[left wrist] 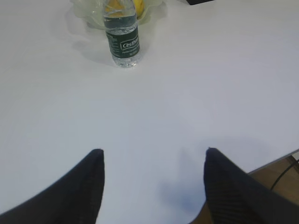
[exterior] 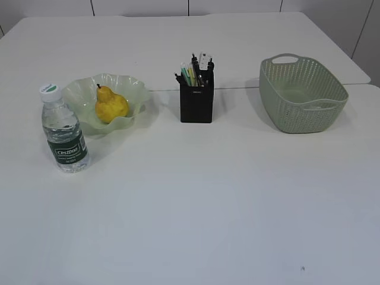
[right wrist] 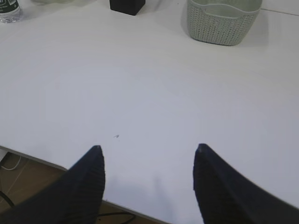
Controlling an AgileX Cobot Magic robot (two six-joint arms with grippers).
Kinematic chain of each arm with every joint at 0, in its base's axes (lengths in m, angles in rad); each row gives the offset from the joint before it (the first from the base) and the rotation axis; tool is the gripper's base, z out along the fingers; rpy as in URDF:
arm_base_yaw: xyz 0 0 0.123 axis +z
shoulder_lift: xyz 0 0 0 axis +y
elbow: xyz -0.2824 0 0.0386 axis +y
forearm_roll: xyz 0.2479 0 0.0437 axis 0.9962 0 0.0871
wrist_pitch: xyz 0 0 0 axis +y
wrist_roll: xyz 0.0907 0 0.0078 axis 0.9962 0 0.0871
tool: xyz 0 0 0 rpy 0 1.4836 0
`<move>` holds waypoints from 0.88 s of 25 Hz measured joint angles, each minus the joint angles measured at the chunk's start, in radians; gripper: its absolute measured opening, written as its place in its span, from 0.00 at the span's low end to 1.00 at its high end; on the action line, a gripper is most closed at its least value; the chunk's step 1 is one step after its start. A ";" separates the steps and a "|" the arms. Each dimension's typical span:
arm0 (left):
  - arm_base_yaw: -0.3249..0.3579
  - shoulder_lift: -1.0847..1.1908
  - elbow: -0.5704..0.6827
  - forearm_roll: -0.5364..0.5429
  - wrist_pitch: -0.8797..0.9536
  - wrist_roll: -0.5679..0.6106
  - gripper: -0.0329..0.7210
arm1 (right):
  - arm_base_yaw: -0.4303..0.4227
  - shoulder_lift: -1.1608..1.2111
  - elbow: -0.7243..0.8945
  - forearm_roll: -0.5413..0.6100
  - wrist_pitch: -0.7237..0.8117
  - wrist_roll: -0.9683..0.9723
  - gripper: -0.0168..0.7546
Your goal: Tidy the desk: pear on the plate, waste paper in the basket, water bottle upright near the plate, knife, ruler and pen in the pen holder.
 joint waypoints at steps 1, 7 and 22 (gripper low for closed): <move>0.000 0.000 0.000 0.000 0.000 0.000 0.67 | 0.000 0.000 0.000 0.000 0.000 0.002 0.64; 0.003 0.000 0.000 0.000 -0.002 -0.002 0.66 | 0.000 0.000 0.000 0.002 0.000 0.002 0.64; 0.202 0.000 0.000 0.002 -0.002 -0.002 0.66 | -0.239 0.000 0.000 0.002 0.000 0.002 0.64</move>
